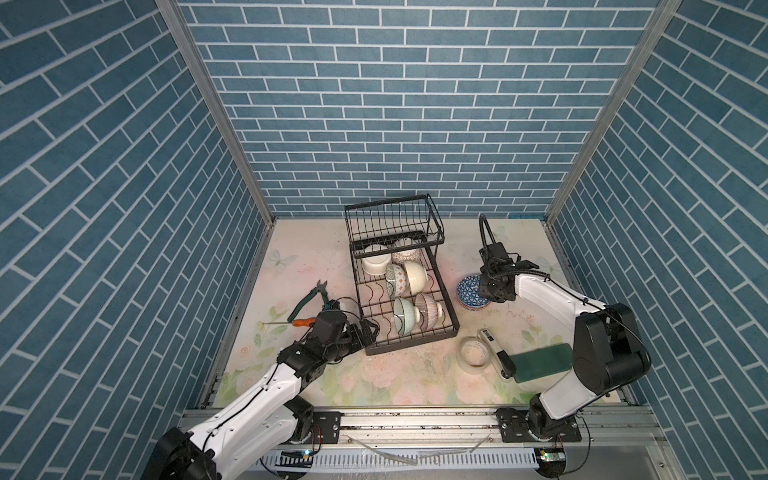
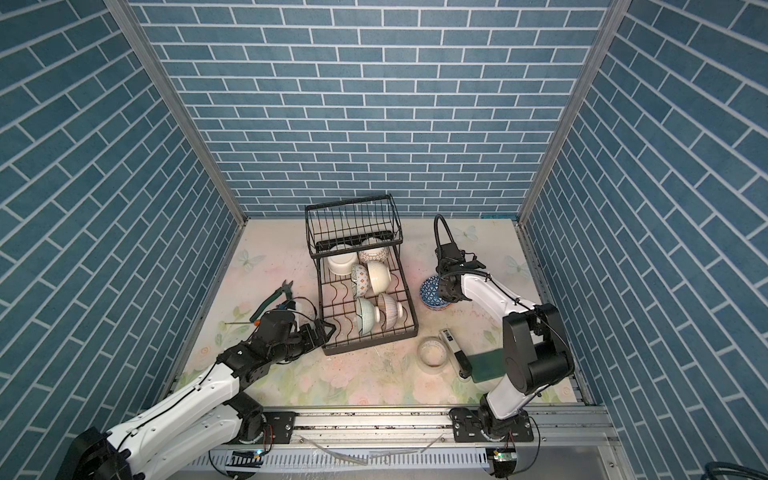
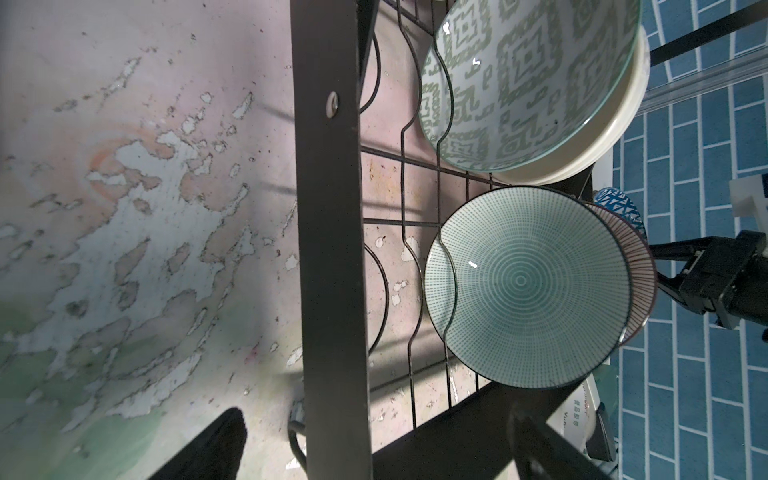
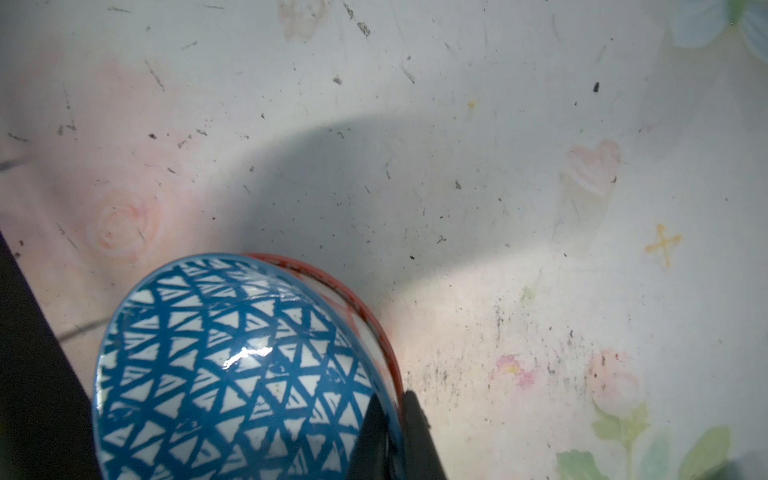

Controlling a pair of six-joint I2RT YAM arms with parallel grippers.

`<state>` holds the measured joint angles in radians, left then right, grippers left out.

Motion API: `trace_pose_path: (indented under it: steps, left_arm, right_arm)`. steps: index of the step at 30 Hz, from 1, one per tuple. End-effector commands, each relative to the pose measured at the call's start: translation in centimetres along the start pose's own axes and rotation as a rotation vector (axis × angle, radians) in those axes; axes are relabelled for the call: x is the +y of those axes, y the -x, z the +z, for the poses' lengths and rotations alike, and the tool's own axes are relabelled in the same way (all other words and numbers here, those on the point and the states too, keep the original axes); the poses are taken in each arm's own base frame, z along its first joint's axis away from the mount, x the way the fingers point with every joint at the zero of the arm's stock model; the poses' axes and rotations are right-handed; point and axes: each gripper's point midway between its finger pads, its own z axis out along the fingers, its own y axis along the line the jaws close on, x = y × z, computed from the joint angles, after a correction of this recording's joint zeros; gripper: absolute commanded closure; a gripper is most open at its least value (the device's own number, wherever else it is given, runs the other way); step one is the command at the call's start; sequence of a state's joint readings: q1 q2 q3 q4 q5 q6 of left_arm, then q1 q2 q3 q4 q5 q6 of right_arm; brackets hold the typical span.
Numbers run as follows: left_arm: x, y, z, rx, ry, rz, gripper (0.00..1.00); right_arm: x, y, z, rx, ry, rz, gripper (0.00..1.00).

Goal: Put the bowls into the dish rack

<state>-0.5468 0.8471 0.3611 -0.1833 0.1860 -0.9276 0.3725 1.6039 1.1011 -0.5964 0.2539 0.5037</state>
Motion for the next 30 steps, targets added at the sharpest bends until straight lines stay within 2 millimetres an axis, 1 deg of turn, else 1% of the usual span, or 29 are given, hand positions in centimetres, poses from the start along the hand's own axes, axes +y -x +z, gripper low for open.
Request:
trace_pose_path:
  steps: [1,4,9,15,19,23,30]
  left_arm:
    - [0.3,0.0,0.0,-0.011,0.014,0.020,0.00]
    - [0.4,0.1,-0.3,-0.015,0.026,0.036,0.00]
    - [1.0,0.3,-0.8,-0.024,0.065,0.055,0.00]
    - [1.2,0.3,-0.7,-0.030,0.071,0.060,0.00]
    - [0.3,0.2,-0.4,-0.025,0.045,0.065,0.00]
    - [-0.8,-0.3,0.0,-0.008,0.033,0.091,0.00]
    - [-2.2,-0.8,0.6,-0.006,0.005,0.108,0.00]
  right_arm:
    - [-0.7,0.9,-1.8,-0.044,-0.011,-0.011,1.00]
    - [-0.6,1.3,-2.7,-0.067,0.009,-0.007,1.00]
    - [-0.5,2.0,-4.4,-0.117,0.044,-0.007,1.00]
    - [-1.0,2.8,-6.8,-0.174,0.061,-0.004,1.00]
    - [-1.3,3.1,-8.1,-0.200,0.069,0.001,1.00]
    - [-1.5,3.1,-9.0,-0.216,0.075,0.003,1.00]
    - [-1.8,2.7,-9.1,-0.215,0.070,0.004,1.00]
